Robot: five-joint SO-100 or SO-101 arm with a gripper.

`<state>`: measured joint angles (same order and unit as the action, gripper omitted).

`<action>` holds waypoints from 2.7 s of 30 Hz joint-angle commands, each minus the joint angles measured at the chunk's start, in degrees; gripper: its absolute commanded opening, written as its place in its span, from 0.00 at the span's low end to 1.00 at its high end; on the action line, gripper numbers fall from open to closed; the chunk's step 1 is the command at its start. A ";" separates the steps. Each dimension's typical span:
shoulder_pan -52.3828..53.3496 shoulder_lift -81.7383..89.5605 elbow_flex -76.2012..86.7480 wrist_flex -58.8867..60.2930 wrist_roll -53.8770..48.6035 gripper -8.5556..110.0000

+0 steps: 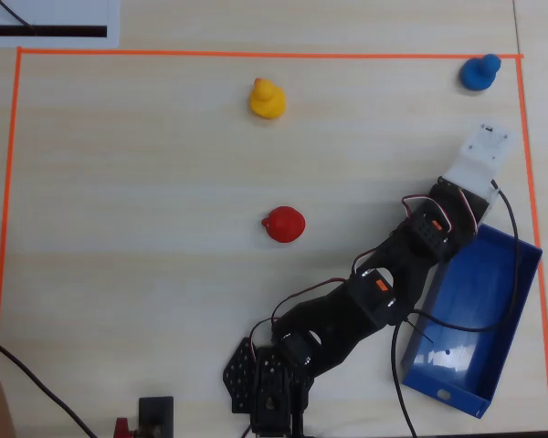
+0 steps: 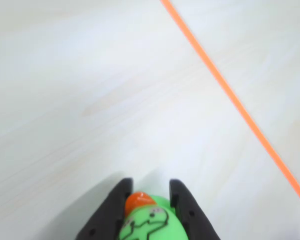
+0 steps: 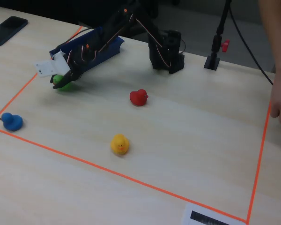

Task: Grasp green duck and put it into box.

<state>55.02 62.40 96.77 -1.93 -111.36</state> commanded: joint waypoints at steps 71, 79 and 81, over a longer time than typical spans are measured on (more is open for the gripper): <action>18.54 21.45 4.92 22.24 5.10 0.17; 17.67 24.87 6.24 22.24 5.27 0.18; 14.85 27.25 5.80 23.12 5.98 0.18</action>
<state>73.30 82.88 103.27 22.24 -105.82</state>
